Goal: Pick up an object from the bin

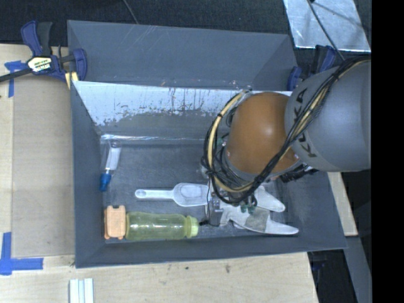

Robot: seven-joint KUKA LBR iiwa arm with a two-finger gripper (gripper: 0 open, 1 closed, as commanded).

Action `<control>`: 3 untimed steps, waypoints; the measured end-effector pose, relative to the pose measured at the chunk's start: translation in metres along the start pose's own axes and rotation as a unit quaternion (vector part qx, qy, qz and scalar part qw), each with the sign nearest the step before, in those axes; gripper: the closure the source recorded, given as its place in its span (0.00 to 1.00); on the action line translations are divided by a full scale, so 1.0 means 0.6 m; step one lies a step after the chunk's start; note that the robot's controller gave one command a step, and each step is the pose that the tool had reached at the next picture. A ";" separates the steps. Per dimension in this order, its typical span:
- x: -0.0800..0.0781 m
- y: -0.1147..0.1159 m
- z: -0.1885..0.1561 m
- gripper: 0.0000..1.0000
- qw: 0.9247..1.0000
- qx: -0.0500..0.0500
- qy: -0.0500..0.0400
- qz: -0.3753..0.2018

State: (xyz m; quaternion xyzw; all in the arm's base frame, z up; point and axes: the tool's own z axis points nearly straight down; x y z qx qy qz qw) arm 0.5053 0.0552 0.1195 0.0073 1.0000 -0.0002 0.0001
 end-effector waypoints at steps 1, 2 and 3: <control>-0.009 -0.001 0.066 1.00 1.000 0.000 -0.001 0.025; -0.009 -0.001 0.066 1.00 1.000 0.000 -0.001 0.025; -0.072 -0.021 -0.273 1.00 1.000 0.000 -0.001 0.010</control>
Offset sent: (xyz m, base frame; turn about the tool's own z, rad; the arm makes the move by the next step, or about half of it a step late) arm 0.0000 0.0000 0.0000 0.0000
